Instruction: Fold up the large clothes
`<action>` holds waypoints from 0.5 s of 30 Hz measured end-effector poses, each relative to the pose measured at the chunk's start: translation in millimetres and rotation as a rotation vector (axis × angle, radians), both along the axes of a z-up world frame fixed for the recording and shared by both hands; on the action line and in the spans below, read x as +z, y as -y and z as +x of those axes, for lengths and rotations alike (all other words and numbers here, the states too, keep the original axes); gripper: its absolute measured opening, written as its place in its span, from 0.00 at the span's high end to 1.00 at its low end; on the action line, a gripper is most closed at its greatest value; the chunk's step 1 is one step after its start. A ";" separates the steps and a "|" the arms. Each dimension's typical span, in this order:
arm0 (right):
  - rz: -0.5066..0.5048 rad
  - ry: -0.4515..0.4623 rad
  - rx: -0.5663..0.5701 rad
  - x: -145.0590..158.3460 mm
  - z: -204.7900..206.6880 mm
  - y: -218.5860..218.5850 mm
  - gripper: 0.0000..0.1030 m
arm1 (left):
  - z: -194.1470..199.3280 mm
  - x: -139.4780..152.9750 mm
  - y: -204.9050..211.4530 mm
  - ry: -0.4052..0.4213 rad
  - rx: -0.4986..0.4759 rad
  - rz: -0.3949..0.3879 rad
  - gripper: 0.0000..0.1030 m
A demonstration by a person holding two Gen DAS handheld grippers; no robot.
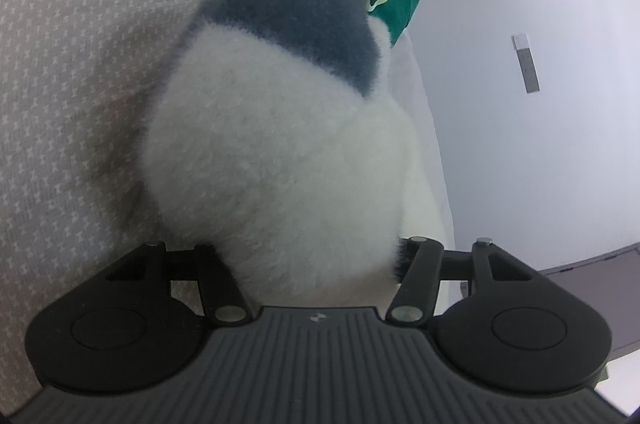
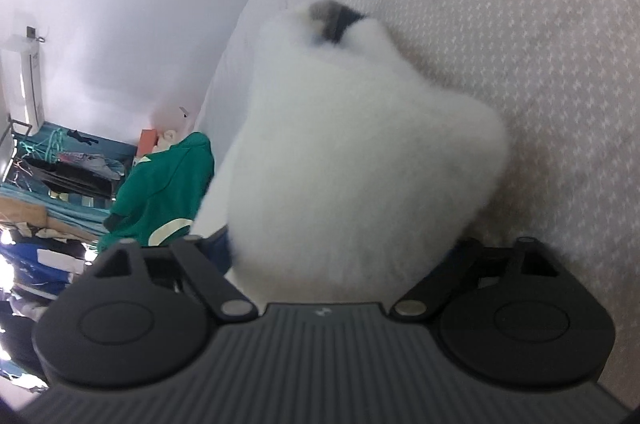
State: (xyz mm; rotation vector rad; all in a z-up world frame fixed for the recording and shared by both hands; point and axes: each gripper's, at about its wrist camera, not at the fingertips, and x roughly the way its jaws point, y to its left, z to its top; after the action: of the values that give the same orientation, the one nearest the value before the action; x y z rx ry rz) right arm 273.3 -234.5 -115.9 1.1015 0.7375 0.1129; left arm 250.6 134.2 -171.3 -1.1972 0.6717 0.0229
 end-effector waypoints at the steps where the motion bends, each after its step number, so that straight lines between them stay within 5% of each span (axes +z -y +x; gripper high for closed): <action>1: -0.001 0.004 0.003 0.1 -2.1 4.0 0.22 | -0.8 2.5 3.1 0.000 -0.002 0.023 0.39; 7: -0.082 0.097 0.031 18.1 -14.3 9.3 0.38 | -3.8 27.7 11.2 0.017 -0.026 0.186 0.42; 15: -0.063 0.194 0.092 53.0 -45.0 26.8 0.41 | -20.4 57.9 11.9 0.025 -0.044 0.200 0.43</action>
State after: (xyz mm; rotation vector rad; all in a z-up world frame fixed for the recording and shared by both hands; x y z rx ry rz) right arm 228.3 -261.3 -63.0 0.9816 0.6132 0.2695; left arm 230.2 122.2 -113.3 -0.9892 0.6584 0.0370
